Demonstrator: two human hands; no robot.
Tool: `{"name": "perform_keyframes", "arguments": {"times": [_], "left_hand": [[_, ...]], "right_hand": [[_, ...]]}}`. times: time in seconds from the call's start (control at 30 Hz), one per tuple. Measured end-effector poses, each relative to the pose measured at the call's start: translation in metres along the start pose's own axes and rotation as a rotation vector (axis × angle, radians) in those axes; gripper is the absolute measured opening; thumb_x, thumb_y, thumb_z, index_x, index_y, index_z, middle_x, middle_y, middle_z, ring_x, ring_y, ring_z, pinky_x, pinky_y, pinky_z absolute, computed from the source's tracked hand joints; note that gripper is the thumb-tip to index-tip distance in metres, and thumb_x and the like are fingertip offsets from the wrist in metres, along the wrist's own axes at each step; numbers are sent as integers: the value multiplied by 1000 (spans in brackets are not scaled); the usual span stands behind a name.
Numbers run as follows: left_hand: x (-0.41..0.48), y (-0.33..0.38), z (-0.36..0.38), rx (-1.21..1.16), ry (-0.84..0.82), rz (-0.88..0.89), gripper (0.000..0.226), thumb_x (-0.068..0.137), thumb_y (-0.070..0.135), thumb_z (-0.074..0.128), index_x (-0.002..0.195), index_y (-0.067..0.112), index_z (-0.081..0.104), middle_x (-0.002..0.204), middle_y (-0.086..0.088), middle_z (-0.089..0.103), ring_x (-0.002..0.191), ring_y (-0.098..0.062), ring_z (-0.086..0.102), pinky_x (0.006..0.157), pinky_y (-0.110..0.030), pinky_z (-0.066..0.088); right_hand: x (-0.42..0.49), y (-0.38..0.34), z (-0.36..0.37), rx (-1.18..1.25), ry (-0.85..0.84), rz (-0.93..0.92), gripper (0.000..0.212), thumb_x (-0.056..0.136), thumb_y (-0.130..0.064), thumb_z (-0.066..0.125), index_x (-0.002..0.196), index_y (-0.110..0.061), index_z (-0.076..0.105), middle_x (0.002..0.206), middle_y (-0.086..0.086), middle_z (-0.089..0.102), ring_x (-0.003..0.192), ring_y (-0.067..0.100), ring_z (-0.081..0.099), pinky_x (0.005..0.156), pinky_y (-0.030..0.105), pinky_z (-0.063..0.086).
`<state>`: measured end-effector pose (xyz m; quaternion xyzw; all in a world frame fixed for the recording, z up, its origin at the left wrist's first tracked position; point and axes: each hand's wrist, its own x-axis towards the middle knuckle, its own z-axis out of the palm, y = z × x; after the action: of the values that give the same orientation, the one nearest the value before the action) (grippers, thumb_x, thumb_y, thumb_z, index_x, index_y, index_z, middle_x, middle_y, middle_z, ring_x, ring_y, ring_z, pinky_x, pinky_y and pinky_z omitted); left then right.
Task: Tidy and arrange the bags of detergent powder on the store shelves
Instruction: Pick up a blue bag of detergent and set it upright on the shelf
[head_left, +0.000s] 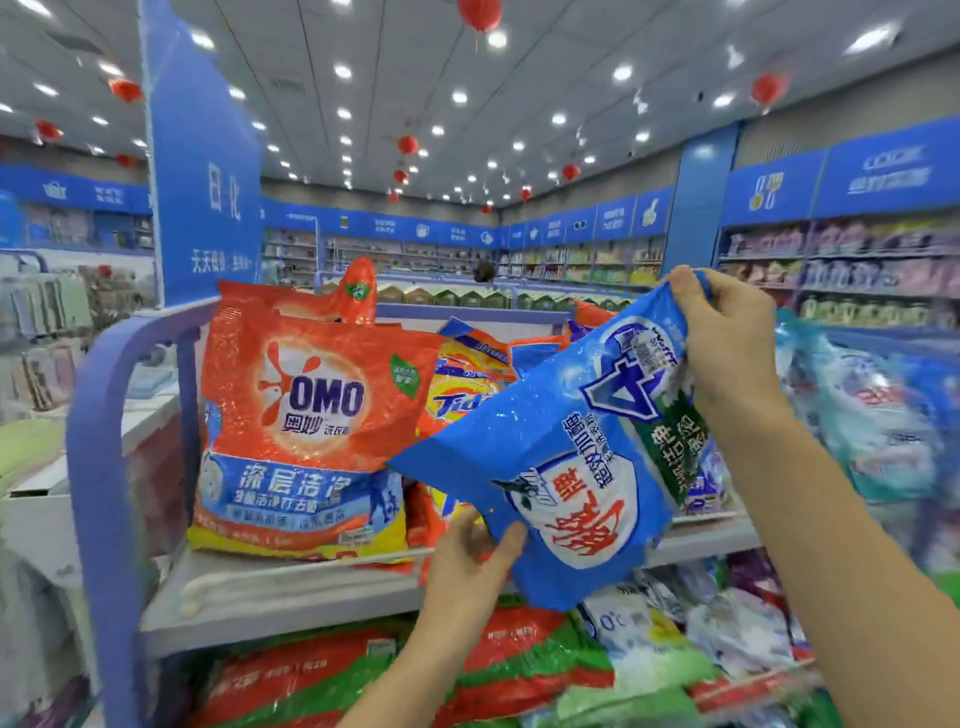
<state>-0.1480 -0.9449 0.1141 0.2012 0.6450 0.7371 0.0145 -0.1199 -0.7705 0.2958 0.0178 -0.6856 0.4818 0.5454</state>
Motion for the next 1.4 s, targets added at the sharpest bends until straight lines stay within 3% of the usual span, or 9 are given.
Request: {"name": "perform_keyframes", "arguments": {"times": [0.13,0.33,0.43,0.57,0.7,0.83,0.97,1.13,1.4], "left_hand": [[2,0,39,-181,-115,-16,15,91,5,53,97,11,66,89,4,75,82,-10,70,65,-22,56],[44,12,94,-171,-149,48,23,84,24,66,90,2,61,96,-14,66,91,-30,62,84,-57,47],[67,35,127,72,-242,279,45,80,40,64,82,-4,57,77,-5,60,74,-15,55,68,-42,46],[79,73,198,444,-435,561,30,89,27,61,72,4,54,60,-4,45,56,-8,38,56,-30,29],[74,91,288,1019,-392,859,28,95,32,52,96,5,59,81,-12,58,79,-29,52,64,-38,33],[70,90,361,1330,-378,1050,34,97,42,41,102,11,54,102,-13,63,98,-33,57,64,-34,30],[61,75,418,1429,-457,1104,35,98,47,34,97,15,48,97,-6,62,90,-29,58,63,-35,40],[52,54,485,1402,-577,1168,34,98,50,30,88,18,34,94,-3,62,83,-25,59,61,-35,39],[65,31,579,1008,-609,1386,34,93,47,48,89,13,50,70,-7,61,61,-28,58,49,-31,30]], "right_hand": [[-6,25,-60,64,131,186,34,98,-24,47,68,-9,48,40,-4,42,27,9,40,29,15,29],[-28,91,-170,241,372,448,23,97,-17,48,74,-15,52,46,-12,60,41,1,56,40,16,45],[-53,126,-224,167,265,554,14,87,-24,59,83,-11,60,61,-10,68,53,4,62,46,18,50],[-68,161,-288,-172,82,541,9,90,-20,59,93,-13,63,95,2,67,92,20,66,64,21,51],[-57,166,-331,-59,-143,424,82,54,-75,69,115,-21,56,109,-9,69,106,4,62,83,17,51],[-34,180,-369,67,-224,487,109,51,-66,80,141,-20,38,140,-1,50,128,16,47,102,40,44],[-16,193,-417,87,-222,452,81,57,-62,79,125,-24,55,126,0,62,116,22,58,91,41,49],[-2,215,-480,82,-172,523,80,47,-67,80,110,-23,61,108,-4,70,100,21,67,76,31,55],[28,238,-543,-35,-43,528,25,78,-25,64,100,-13,64,92,5,72,84,23,70,73,37,55]]}}
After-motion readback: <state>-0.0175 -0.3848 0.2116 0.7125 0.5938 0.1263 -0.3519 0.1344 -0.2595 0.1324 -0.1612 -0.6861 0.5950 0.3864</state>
